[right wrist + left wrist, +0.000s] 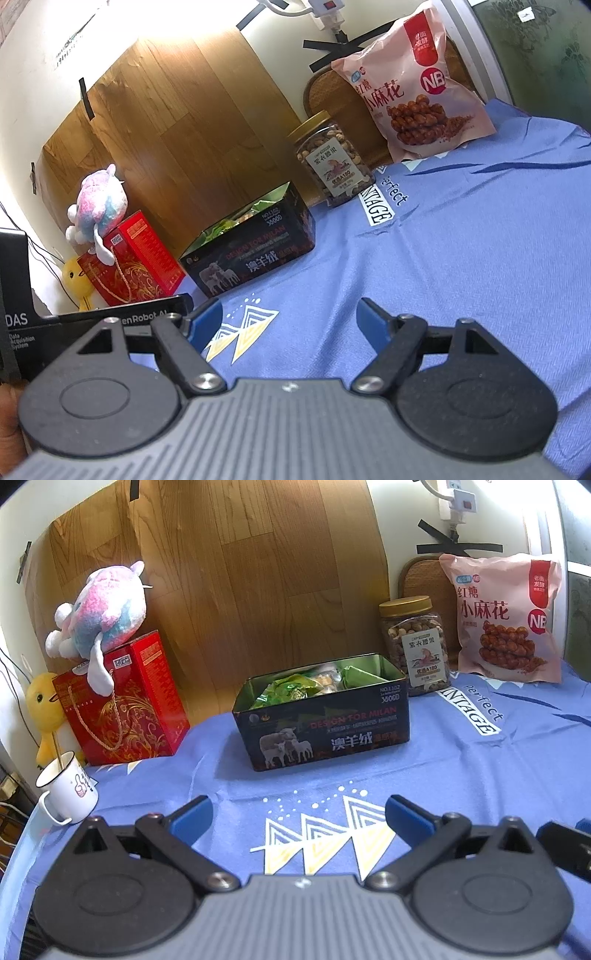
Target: Organize snacks
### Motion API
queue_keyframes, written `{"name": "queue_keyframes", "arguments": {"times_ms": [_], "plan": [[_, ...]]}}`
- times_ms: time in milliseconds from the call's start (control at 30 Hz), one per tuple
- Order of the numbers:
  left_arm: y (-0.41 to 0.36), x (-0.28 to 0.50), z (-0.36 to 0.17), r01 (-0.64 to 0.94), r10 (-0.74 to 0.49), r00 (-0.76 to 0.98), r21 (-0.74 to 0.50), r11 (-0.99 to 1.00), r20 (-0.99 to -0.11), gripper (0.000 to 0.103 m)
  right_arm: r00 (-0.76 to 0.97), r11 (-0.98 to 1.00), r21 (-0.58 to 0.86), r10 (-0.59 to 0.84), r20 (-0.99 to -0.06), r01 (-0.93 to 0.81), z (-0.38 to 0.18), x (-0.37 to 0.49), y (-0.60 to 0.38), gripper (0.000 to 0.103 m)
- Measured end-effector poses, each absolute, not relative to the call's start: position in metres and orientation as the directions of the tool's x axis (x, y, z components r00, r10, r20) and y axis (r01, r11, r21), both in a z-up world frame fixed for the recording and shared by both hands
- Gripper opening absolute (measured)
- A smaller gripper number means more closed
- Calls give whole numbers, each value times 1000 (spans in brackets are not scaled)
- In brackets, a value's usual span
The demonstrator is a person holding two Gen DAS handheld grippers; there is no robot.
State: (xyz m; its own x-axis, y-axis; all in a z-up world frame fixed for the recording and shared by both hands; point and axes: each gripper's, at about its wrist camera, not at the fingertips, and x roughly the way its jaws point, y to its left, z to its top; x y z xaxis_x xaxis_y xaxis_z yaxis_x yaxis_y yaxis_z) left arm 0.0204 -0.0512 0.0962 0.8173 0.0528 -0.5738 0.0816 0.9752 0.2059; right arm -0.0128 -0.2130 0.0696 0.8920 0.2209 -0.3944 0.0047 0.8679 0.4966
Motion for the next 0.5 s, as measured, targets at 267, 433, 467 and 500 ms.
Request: {"name": "queue_keyframes", "arguments": {"times_ms": [267, 433, 467, 500], "plan": [[-55, 18, 101, 91, 43, 827, 209, 974, -561, 103, 897, 875, 483, 218, -384, -6, 76, -14, -212, 82], [-54, 18, 105, 93, 37, 831, 203, 975, -556, 103, 903, 880, 475, 210, -374, -8, 82, -16, -213, 82], [-54, 18, 105, 94, 36, 831, 203, 975, -556, 103, 904, 881, 473, 209, -373, -9, 82, -16, -213, 82], [-54, 18, 105, 95, 35, 831, 204, 974, -556, 103, 904, 881, 472, 209, -373, -9, 83, -16, -212, 82]]}}
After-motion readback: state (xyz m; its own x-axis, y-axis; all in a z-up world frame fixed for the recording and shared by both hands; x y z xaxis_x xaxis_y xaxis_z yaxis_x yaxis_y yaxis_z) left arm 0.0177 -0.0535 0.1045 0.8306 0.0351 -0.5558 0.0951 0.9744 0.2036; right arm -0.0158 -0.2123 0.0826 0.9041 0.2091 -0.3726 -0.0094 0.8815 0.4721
